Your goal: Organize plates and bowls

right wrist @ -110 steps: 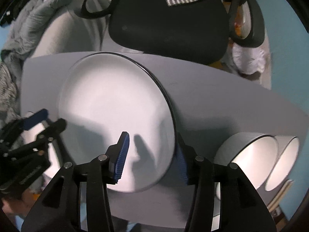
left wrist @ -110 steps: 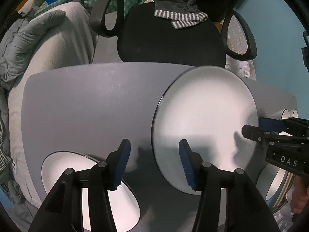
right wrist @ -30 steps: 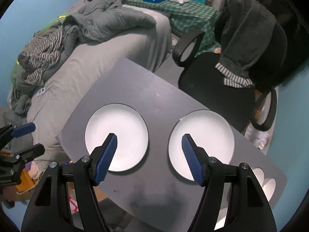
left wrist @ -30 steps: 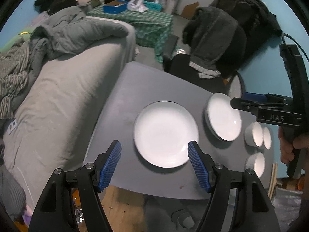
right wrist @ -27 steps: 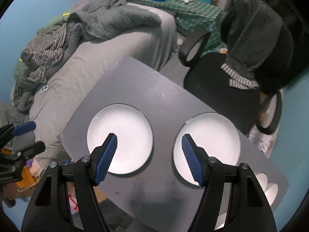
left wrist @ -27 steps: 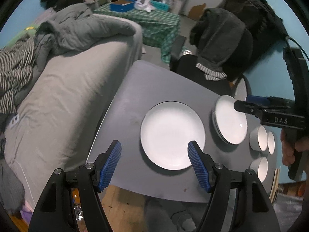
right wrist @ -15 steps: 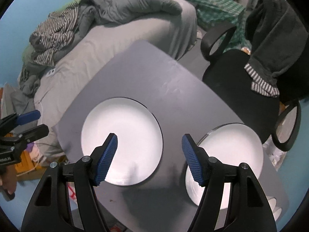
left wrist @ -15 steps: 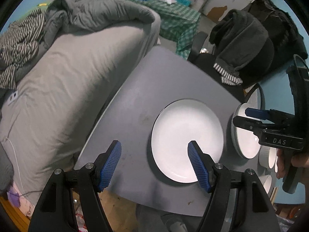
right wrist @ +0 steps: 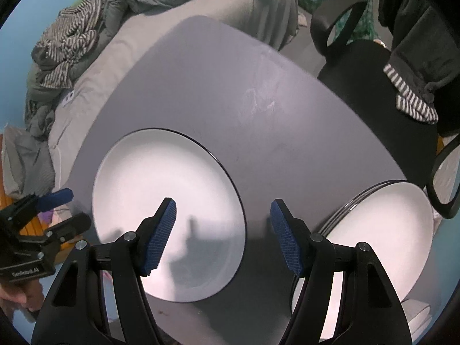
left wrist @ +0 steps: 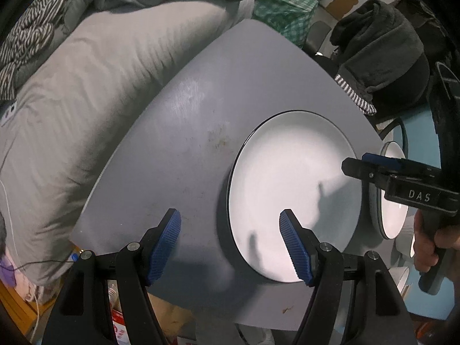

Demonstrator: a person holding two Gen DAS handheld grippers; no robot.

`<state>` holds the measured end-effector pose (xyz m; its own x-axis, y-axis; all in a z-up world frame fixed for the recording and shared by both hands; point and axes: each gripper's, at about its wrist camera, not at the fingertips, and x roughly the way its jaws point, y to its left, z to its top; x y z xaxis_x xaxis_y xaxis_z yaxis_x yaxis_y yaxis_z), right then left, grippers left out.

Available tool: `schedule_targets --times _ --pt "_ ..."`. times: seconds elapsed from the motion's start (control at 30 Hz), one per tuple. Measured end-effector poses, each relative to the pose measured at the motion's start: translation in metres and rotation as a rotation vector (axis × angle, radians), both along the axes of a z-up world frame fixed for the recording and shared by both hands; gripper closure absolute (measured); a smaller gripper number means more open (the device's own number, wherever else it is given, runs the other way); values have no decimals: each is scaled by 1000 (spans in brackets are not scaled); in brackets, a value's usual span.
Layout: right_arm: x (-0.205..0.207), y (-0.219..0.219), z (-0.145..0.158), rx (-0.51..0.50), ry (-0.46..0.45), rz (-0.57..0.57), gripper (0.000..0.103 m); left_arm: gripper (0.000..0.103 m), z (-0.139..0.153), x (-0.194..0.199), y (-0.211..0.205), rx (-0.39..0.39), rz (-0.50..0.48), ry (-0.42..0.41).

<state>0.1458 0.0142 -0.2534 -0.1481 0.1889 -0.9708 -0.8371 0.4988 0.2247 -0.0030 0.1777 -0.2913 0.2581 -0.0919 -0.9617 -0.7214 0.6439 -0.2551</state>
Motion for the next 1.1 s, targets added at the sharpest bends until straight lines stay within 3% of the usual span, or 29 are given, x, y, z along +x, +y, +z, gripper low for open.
schedule_targets --times 0.3,0.37,0.5,0.7,0.77,0.8,0.87,1.1 --pt "-4 0 -18 -32 4 -6 35 31 -18 10 1 -21 1 26" --pt "-5 0 -22 -47 -6 -2 36 37 -19 11 1 -26 -3 27" --pt "-5 -2 -29 -69 2 -1 50 46 -23 13 2 -43 -9 32" --pt "-5 -3 -30 -68 5 -10 58 63 -29 14 1 -75 -17 44" --pt "-4 -2 -30 -77 2 -18 64 70 -30 14 0 -81 -18 45" --pt "-3 -2 -30 -73 12 -20 76 72 -31 14 0 -85 -18 46" --pt "-1 -3 -30 -66 53 -26 78 74 -32 12 1 -91 -16 48" --pt "2 -7 -29 -57 69 -39 80 83 -33 3 8 -116 14 23"
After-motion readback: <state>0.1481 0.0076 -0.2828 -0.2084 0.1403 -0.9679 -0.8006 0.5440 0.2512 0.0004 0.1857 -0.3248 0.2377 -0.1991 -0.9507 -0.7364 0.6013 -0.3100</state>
